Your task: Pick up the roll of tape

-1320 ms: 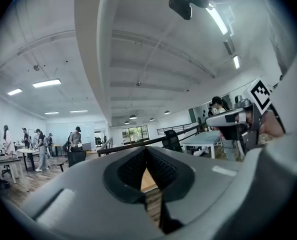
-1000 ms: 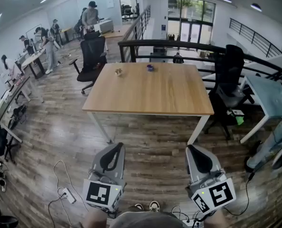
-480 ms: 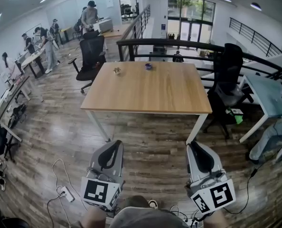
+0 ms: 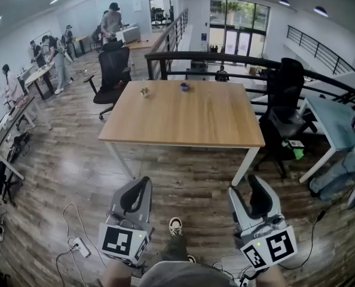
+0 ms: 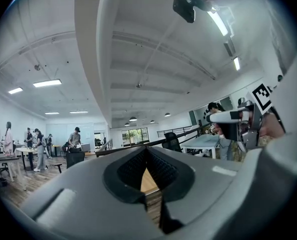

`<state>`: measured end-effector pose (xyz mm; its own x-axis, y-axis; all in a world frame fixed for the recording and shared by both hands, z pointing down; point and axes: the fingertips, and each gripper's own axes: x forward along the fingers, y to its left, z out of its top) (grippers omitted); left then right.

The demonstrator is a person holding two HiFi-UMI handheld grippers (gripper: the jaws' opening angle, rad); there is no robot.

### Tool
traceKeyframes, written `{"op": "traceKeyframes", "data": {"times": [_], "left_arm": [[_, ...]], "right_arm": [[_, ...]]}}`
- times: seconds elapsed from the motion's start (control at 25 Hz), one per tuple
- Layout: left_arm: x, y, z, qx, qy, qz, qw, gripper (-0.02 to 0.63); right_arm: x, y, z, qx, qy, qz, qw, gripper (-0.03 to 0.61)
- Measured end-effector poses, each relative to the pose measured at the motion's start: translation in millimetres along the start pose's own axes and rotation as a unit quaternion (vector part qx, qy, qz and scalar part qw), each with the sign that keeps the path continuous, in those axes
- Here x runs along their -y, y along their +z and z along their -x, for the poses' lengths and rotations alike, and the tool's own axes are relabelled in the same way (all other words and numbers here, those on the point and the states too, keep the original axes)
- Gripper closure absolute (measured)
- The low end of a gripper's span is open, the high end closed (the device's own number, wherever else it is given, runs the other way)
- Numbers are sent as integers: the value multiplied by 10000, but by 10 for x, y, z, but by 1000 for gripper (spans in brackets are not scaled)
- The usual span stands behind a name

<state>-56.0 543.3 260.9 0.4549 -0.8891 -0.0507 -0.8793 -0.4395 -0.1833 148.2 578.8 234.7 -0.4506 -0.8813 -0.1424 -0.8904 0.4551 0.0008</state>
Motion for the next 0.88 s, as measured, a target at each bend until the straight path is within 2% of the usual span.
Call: {"op": "traceKeyframes", "data": {"times": [0.4,0.88], "left_arm": [[-383,-222,-638,-73,-74,69,9999,612],[-1268,-394,-1869,-156,-238,143,9995,612]], "right_arm": [[236,-287,-715,-296,65,-55,9995,382],[672,-409,-2178,-491,-18,28,9988,382]]}}
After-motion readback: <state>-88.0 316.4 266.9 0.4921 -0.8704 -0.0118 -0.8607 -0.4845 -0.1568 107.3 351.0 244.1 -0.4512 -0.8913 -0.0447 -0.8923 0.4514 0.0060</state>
